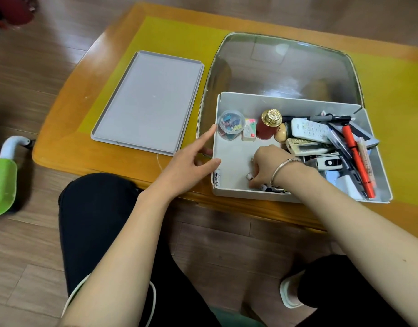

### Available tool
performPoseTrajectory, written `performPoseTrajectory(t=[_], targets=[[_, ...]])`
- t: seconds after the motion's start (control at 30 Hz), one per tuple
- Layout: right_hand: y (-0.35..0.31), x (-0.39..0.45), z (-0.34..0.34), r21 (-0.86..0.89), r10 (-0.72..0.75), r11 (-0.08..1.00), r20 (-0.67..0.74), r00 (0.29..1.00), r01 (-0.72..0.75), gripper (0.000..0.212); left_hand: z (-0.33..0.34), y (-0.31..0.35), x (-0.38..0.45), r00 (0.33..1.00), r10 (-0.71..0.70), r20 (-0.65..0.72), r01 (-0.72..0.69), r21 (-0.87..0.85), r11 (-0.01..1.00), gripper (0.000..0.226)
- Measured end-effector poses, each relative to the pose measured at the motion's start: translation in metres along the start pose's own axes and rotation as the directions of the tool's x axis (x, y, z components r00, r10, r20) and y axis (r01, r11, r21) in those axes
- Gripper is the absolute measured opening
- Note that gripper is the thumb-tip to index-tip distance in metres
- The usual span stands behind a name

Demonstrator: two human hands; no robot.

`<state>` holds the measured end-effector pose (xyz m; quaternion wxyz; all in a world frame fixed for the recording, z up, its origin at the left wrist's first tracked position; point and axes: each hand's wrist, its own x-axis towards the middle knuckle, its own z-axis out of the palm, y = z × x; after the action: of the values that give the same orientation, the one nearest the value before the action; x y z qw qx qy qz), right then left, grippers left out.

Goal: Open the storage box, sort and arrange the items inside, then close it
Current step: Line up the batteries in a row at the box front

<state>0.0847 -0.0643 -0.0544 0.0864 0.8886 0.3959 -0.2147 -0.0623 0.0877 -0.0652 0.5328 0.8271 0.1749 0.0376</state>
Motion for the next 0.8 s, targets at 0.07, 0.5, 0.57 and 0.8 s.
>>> performPoseTrajectory(t=[0.07,0.5,0.57,0.8], targets=[[-0.001,0.0,0.0,-0.009,-0.023,1.0,0.012,1.0,0.023,0.03,0.002,-0.001,0.0,1.0,0.008,-0.001,-0.008,-0.013,1.0,0.069],[-0.028,0.011,0.001,0.493,-0.125,0.864,0.021,0.992,0.098,0.028,0.007,-0.006,0.002,0.999,0.035,-0.008,-0.035,-0.052,0.998,0.067],[-0.029,0.013,0.004,0.436,-0.131,0.895,0.051,0.99,0.096,0.03,0.008,-0.007,0.002,0.999,0.034,-0.011,-0.035,-0.046,0.998,0.066],[-0.021,0.012,0.008,0.482,-0.174,0.867,0.055,0.983,0.127,0.04,0.009,-0.009,0.003,1.0,0.022,-0.021,-0.023,-0.072,0.997,0.065]])
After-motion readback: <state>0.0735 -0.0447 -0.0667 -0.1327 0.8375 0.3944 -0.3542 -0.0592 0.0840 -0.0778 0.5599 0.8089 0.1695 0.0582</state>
